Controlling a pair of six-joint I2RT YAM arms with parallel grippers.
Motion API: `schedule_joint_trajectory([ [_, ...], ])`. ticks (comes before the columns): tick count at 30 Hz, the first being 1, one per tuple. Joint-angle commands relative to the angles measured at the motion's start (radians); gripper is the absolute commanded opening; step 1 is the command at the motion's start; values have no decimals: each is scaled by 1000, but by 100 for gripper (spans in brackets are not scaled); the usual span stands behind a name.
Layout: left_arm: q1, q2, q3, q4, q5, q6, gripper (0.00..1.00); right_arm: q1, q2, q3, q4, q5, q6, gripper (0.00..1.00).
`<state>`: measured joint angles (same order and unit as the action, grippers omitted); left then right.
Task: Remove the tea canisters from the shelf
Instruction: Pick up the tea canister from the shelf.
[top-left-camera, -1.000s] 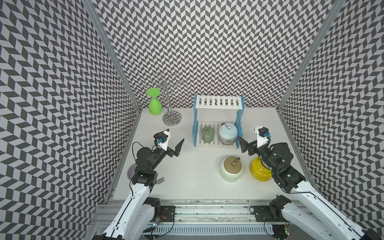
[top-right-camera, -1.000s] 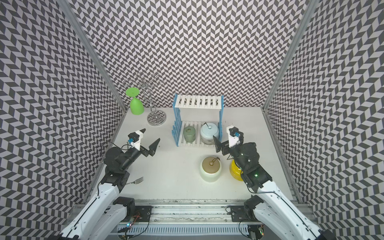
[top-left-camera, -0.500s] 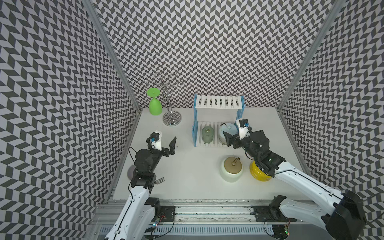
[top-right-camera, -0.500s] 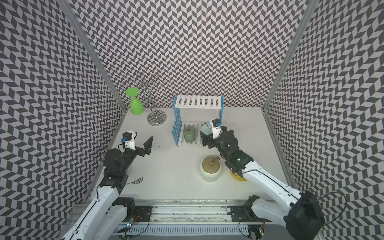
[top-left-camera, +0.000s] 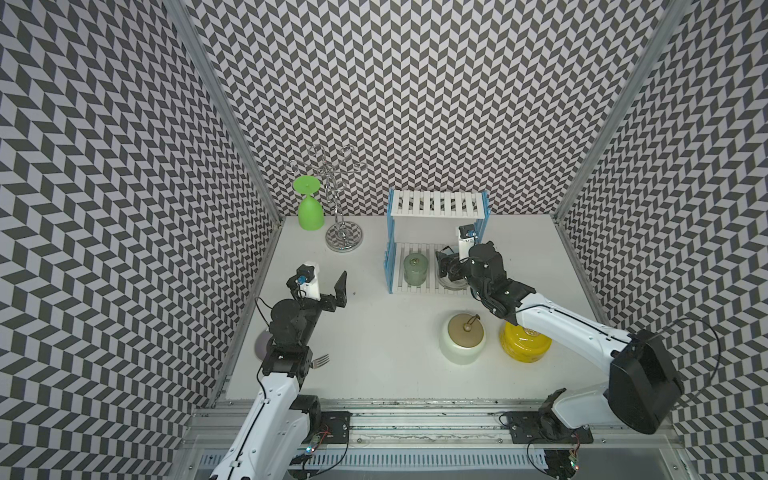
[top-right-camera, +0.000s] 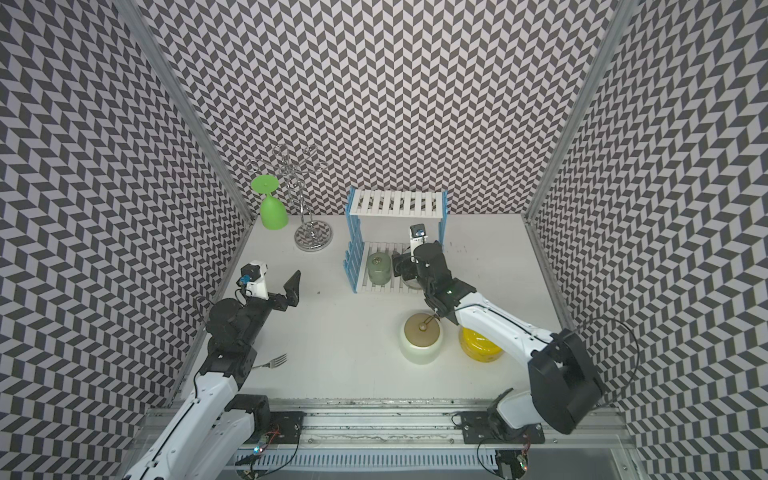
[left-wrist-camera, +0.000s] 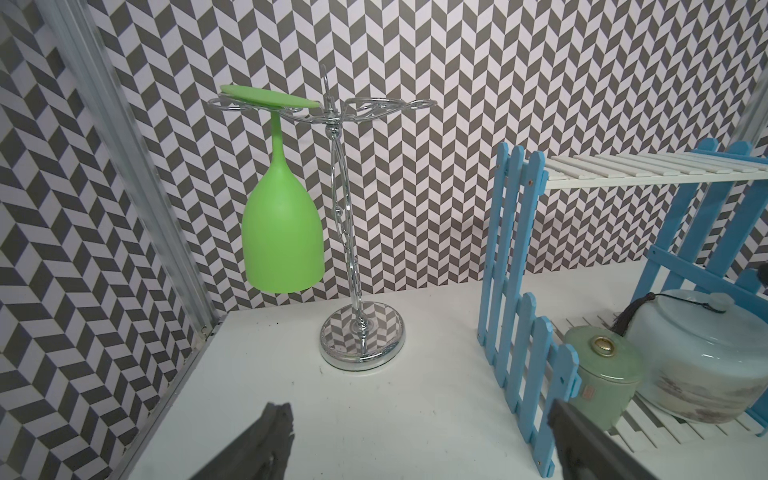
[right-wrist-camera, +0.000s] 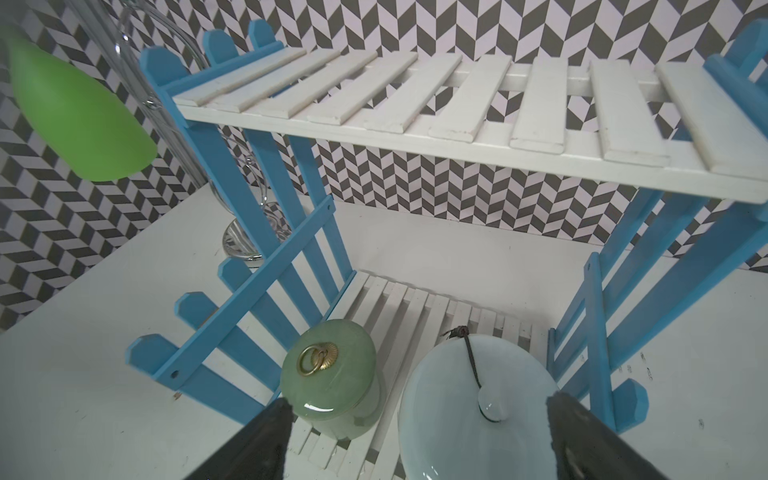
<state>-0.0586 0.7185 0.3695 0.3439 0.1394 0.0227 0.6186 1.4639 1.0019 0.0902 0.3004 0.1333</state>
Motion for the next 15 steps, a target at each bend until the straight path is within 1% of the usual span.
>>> schedule_joint_trajectory([
  [1,1,-12,16,36,-67,28,100,-19,54,37,14,37,37,95],
  [5,-1,-20,36,28,-162,25,100,-40,109,56,16,33,71,94],
  [10,1,-22,85,-3,-204,-12,100,-60,164,83,13,36,92,93],
  [11,-1,-24,92,-12,-198,-15,100,-63,171,86,18,36,96,92],
  [14,-3,-24,85,-24,-95,39,100,-68,192,90,43,33,95,91],
  [15,-2,-20,87,-30,-81,43,100,-69,199,93,46,29,93,91],
])
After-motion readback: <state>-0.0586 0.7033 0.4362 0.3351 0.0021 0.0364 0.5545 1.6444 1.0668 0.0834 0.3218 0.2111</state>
